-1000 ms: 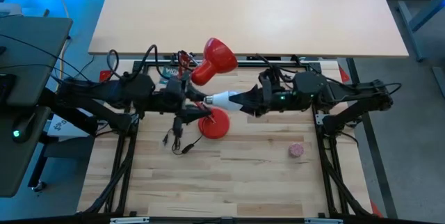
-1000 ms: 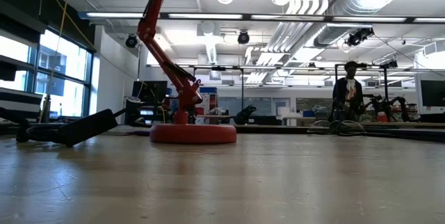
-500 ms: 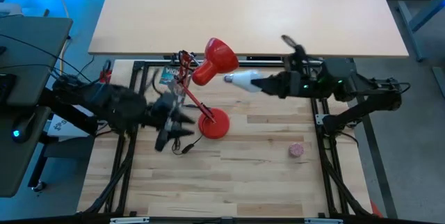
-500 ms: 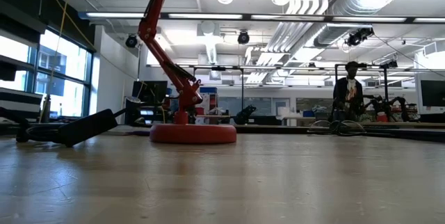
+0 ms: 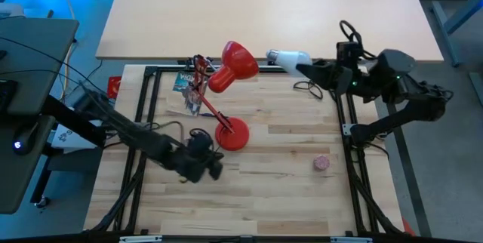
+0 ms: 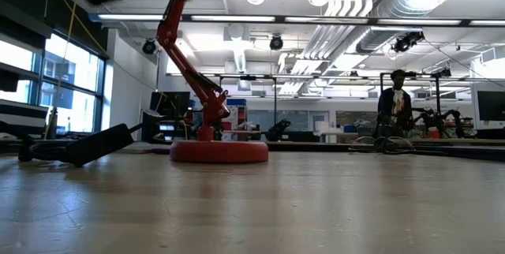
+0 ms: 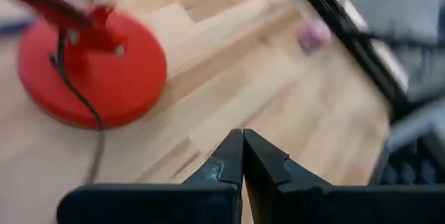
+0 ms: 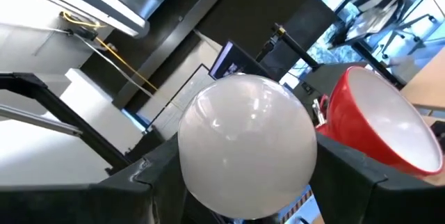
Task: Screw lightbulb
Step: Insert the lightbulb on the lamp
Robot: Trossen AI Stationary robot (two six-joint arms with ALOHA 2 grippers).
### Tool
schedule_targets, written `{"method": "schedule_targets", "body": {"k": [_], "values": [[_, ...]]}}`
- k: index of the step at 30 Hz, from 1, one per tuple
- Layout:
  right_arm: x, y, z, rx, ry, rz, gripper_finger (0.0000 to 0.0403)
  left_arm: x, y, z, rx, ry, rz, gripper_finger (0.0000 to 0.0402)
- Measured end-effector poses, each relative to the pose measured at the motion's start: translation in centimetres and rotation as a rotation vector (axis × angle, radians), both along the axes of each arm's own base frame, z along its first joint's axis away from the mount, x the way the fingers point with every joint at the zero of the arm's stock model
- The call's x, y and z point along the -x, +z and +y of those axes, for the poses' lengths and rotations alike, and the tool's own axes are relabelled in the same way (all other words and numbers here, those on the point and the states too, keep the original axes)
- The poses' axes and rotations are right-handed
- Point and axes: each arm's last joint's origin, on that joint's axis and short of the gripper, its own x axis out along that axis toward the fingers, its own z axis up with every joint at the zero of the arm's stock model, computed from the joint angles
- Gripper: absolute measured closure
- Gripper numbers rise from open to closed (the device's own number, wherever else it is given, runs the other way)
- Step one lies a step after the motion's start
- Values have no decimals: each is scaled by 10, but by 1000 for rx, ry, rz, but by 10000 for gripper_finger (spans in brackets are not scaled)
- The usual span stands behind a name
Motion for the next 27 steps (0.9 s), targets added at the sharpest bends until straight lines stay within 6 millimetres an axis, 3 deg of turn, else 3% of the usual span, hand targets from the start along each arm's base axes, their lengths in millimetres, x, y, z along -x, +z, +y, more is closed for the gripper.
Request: {"method": "schedule_targets", "body": {"k": [6, 12, 18, 20, 25, 27], "values": [[-1, 0, -7, 16, 26, 1, 167, -51, -62, 2, 236, 209, -117, 401], [-2, 0, -8, 18, 26, 1, 167, -100, -80, 26, 341, 361, -183, 401], [-2, 0, -8, 13, 19, 1, 168, -114, -106, 55, 510, 564, -152, 401], [-2, 0, -8, 11, 14, 1, 168, -111, -100, 61, 530, 630, -176, 401], [-2, 0, -8, 9, 4, 2, 168, -105, -62, 76, 502, 702, -330, 401], [-2, 0, -8, 12, 4, 2, 168, -100, -58, 86, 454, 734, -311, 401]]}}
